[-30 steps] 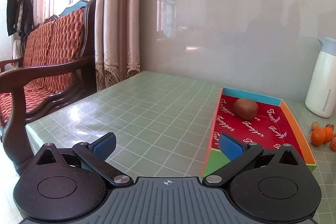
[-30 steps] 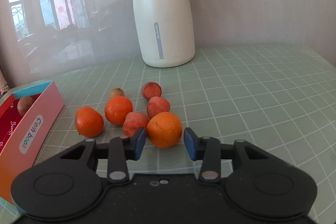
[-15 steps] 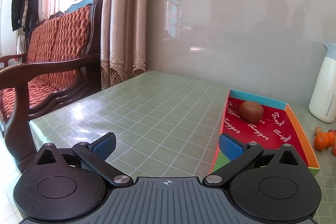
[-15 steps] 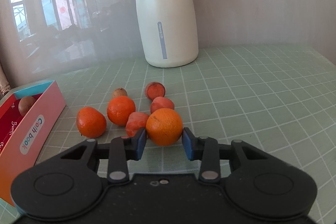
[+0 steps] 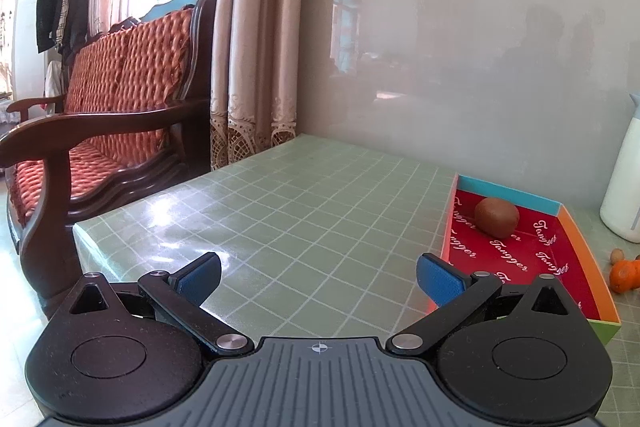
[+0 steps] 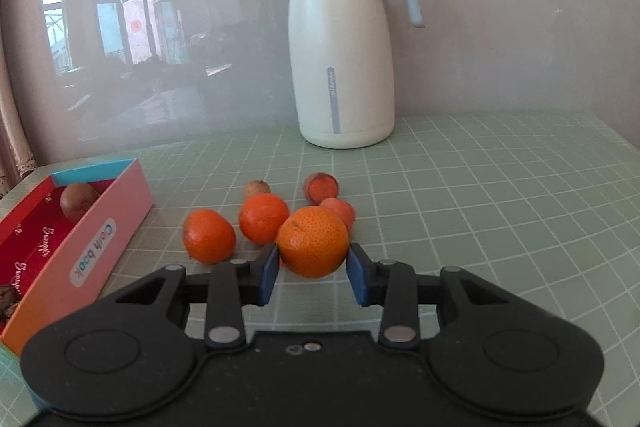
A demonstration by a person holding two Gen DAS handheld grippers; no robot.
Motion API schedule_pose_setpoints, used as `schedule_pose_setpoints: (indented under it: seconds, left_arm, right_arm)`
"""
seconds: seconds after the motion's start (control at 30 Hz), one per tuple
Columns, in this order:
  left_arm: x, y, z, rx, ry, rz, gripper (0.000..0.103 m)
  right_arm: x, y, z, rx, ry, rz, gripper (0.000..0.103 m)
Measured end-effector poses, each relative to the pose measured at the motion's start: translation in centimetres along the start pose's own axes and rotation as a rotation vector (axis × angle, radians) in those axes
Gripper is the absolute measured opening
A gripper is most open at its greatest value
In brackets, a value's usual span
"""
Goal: Organize fruits
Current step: 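Carry the tangerine with the right tool into the red box and open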
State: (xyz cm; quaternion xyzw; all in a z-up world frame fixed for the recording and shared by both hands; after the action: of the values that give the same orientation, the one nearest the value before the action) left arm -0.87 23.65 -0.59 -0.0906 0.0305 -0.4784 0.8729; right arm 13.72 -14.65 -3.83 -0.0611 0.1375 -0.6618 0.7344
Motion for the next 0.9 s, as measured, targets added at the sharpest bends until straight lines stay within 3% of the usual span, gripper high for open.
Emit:
schedule_pose_setpoints:
  seconds: [0.47, 0.67, 0.9]
  left_arm:
    - [-4.8, 0.0, 0.0, 0.002, -0.035, 0.074, 0.103]
    - [-5.9, 0.1, -0.2, 0.0, -0.035, 0.088, 0.103]
    - [-5.7, 0.2, -0.3, -0.007, -0.041, 0.082, 0.103]
  right_arm:
    - [-15.2, -2.4, 1.1, 0.026, -0.085, 0.426, 0.036]
    - [-19.6, -1.7, -0.8, -0.035, -0.163, 0.495, 0.036]
    - [-20.1, -1.3, -1.3, -0.055, -0.175, 0.488, 0.038]
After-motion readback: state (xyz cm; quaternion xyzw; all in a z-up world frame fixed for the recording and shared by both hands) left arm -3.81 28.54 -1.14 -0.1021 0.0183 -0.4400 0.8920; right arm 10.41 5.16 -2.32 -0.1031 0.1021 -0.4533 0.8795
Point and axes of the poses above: each gripper's, at about its wrist camera, not at the fingertips, and y roughly the way its jaws point, x to its right, z to its top, the point moved 6 cm from there along y, roughly the way its jaws point, and after that the axes turned 14 degrees about x, right-handed, at the moved point
